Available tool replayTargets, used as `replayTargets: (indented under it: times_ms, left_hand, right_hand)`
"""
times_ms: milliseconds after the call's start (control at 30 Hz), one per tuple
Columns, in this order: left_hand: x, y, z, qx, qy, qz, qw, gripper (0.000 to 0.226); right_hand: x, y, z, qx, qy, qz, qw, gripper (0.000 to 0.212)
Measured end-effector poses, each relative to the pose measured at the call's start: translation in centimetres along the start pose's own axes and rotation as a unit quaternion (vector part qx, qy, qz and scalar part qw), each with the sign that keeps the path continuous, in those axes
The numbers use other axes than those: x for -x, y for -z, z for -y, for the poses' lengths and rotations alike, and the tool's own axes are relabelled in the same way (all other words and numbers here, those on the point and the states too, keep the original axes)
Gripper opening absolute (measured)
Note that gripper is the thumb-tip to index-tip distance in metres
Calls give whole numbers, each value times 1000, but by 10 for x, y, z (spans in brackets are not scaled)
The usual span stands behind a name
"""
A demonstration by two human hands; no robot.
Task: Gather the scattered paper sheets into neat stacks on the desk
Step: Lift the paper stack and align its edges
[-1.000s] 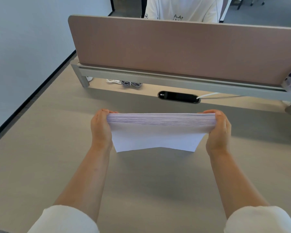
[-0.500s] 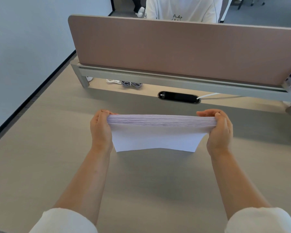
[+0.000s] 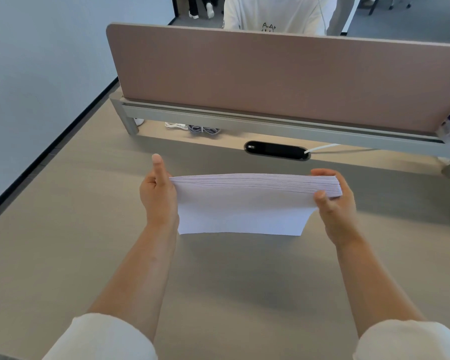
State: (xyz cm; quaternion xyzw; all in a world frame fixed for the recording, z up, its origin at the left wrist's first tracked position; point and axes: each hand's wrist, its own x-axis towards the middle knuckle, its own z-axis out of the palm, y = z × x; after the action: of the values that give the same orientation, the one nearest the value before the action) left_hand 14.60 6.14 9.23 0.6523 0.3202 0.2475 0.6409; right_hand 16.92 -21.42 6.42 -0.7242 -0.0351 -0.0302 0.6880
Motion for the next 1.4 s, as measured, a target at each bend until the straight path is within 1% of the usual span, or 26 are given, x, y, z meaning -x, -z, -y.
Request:
replayTargets:
  times_ms: [67, 100, 200, 233, 267, 333, 367, 400, 433, 467, 533, 567, 667, 733, 800, 867, 933, 1000, 1067, 1133, 1200, 1267, 1333, 1367, 1400]
  left_hand:
    - [-2, -2, 0, -5, -5, -3, 1000, 50]
    - [-3, -3, 0, -7, -7, -4, 1000, 51]
    - [-5, -3, 2, 9, -11, 13, 1000, 51]
    - [-7, 1, 3, 11, -24, 36, 999, 51]
    - [-11, 7, 6, 4, -44, 74, 996, 50]
    - [-21, 23, 14, -35, -92, 201, 975, 42]
    - [-27, 30, 20, -57, -90, 274, 956, 44]
    - [-32, 36, 27, -78, -67, 329, 939, 46]
    - [-36, 40, 35, -97, -40, 357, 928, 47]
    - [-40, 42, 42, -120, -25, 356, 926, 45]
    - [-39, 40, 47, -153, -38, 313, 936, 39]
    - [-36, 36, 46, -147, -44, 289, 945, 36]
    - [-27, 28, 44, -111, -64, 224, 966, 35]
    - [-22, 25, 44, -100, -90, 212, 968, 34]
    - [-16, 21, 42, -80, -105, 223, 966, 37]
    - [-15, 18, 44, -54, -96, 241, 964, 38]
    - [-16, 16, 49, -39, -61, 272, 960, 40]
    - [-17, 17, 60, -32, -21, 326, 945, 43]
    - [-19, 18, 67, -28, 7, 363, 931, 50]
    - [-20, 17, 70, -25, 18, 378, 925, 54]
    - [-21, 15, 70, -23, 12, 386, 922, 49]
    - [-22, 13, 71, -25, 4, 376, 926, 45]
    - [-24, 13, 71, -31, -1, 364, 931, 42]
    - [-25, 13, 71, -39, -6, 366, 930, 40]
    - [-25, 14, 71, -49, -12, 371, 927, 36]
  right_hand:
    - [0, 9, -12, 16, -47, 56, 997, 68]
    - [-1, 10, -17, 39, -72, 67, 994, 71]
    - [-4, 10, -24, 117, -91, 49, 988, 43]
    - [-6, 9, -25, 119, -90, 44, 988, 40]
    - [-7, 9, -25, 113, -93, 40, 988, 38]
    - [-8, 8, -25, 93, -108, 36, 989, 37]
    - [-8, 8, -26, 85, -113, 34, 989, 37]
    - [-9, 7, -27, 81, -117, 33, 989, 38]
    - [-9, 6, -26, 76, -117, 34, 990, 38]
    - [-9, 5, -25, 69, -115, 37, 990, 39]
    - [-9, 2, -22, 54, -113, 35, 992, 37]
    - [-8, 0, -21, 51, -110, 24, 992, 36]
    - [-1, -11, -15, 35, -86, -53, 994, 36]
    - [5, -17, -13, 27, -58, -99, 993, 36]
    - [8, -18, -13, 25, -46, -126, 991, 37]
    - [9, -15, -15, 17, -53, -131, 990, 36]
    - [8, -9, -19, 4, -83, -112, 990, 33]
    - [6, -2, -24, -8, -125, -85, 989, 32]
    - [3, 3, -28, -21, -143, -45, 988, 35]
    - [0, 4, -29, -31, -149, -17, 988, 41]
    - [-3, 4, -30, -41, -151, -7, 988, 43]
    - [-4, 4, -33, -31, -153, -5, 988, 44]
    - [-3, 3, -31, -17, -132, -40, 990, 49]
    - [-1, 2, -26, -18, -100, -82, 991, 54]
    - [0, 1, -19, -11, -47, -132, 990, 58]
